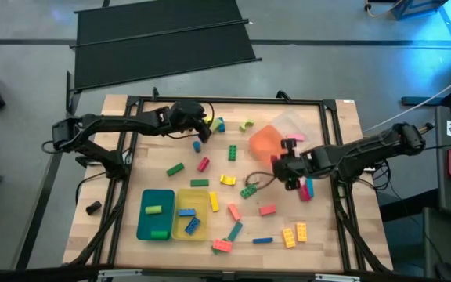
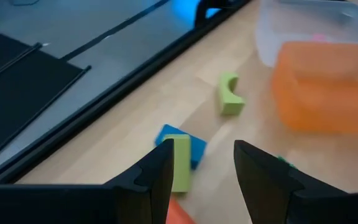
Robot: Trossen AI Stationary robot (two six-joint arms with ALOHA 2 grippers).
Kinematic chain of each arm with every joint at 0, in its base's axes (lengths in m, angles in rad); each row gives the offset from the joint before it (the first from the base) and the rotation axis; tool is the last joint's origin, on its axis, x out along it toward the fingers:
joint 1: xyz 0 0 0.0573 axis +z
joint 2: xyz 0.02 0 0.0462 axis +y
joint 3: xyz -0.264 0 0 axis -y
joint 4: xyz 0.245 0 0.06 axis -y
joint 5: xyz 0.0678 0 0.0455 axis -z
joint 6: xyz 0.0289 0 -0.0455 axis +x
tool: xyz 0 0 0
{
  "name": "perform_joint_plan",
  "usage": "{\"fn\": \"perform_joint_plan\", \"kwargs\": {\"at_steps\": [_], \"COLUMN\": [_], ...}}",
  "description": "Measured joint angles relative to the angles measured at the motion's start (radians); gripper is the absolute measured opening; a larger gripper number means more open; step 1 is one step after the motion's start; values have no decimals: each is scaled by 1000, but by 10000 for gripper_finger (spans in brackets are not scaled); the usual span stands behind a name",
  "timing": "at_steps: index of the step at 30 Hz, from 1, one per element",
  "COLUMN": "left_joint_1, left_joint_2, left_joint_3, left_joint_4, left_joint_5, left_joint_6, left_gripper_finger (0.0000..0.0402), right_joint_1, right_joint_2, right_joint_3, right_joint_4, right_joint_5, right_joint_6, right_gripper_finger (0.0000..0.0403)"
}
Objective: Sort blocks by size
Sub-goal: Put the red arch block into the orange bin, then put the yellow cylinder block into the blue bin
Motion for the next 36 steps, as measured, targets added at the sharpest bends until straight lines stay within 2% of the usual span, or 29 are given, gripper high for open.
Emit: {"fn": "perform_joint_plan", "kwargs": {"at_steps": [8,12,15,19,27,31,36], "left_joint_1": [46,69,85,101,109,121,162], "left_joint_2": [0,0,0,1,2,2,2], "left_joint_3": [0,0,0,-24,-56,-56,-56], "left_joint_4": [-4,-24,-62,-87,-102,-147,-213], "left_joint_5": [-1,-1,-1,-1,-1,0,-1], "left_joint_6": [-32,-126,-144,-118,61,59,-24], "left_gripper_finger": [153,153,153,153,153,153,153], "right_joint_1": [-179,-239,-268,-290,-290,-290,-290], "right_joint_2": [0,0,0,0,0,0,0], "right_joint_3": [-22,-25,-25,-25,-25,-25,-25], "right_joint_4": [29,49,72,96,130,131,131], "right_joint_5": [11,-42,-90,-114,-120,-121,-121], "right_joint_6": [-107,-109,-108,-108,-106,-106,-105], "right_gripper_finger": [70,73,75,76,99,117,128]}}
